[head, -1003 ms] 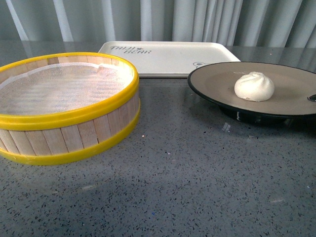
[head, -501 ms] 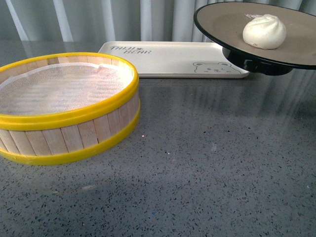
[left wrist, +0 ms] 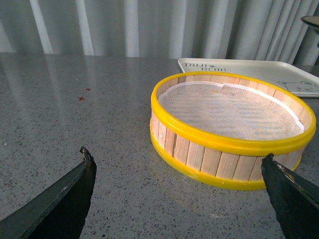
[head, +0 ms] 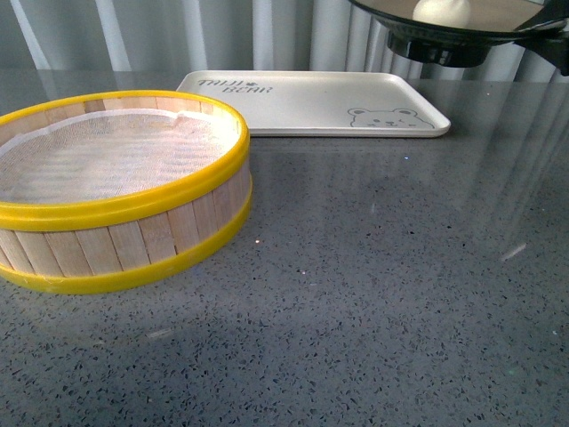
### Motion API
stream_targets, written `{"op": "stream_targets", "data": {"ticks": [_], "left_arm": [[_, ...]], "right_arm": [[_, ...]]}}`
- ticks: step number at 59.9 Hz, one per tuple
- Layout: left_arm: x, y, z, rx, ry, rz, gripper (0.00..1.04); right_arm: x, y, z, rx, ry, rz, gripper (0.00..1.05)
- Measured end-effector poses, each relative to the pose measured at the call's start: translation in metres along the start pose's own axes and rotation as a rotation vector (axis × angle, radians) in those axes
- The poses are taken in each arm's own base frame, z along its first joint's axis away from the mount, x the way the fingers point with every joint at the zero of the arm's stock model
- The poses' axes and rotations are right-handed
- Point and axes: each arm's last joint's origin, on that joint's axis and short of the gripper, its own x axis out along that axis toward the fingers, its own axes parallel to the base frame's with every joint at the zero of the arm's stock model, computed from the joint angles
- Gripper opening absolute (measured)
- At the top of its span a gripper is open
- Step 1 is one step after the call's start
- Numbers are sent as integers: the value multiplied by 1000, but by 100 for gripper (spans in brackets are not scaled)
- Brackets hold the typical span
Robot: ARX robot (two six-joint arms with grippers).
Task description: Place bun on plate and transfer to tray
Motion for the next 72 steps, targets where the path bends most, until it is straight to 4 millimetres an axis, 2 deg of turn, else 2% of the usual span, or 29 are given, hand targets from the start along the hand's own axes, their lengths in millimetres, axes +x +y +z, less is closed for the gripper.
{"op": "stream_targets", "data": {"ticks": [13, 21, 36, 47, 72], "left_arm": [[0, 0, 0, 0, 0, 0, 98], [0, 0, 0, 0, 0, 0, 98], [0, 0, 0, 0, 0, 0, 98], [0, 0, 0, 0, 0, 0, 98], [0, 0, 0, 0, 0, 0, 98]], "right_arm": [[54, 5, -5, -29, 40, -81, 3], [72, 7, -6, -42, 53, -87, 3], [89, 10, -11, -55, 83, -99, 3], [98, 0, -19, -53, 116, -138, 3], [102, -7, -23, -64, 118, -163, 3]]}}
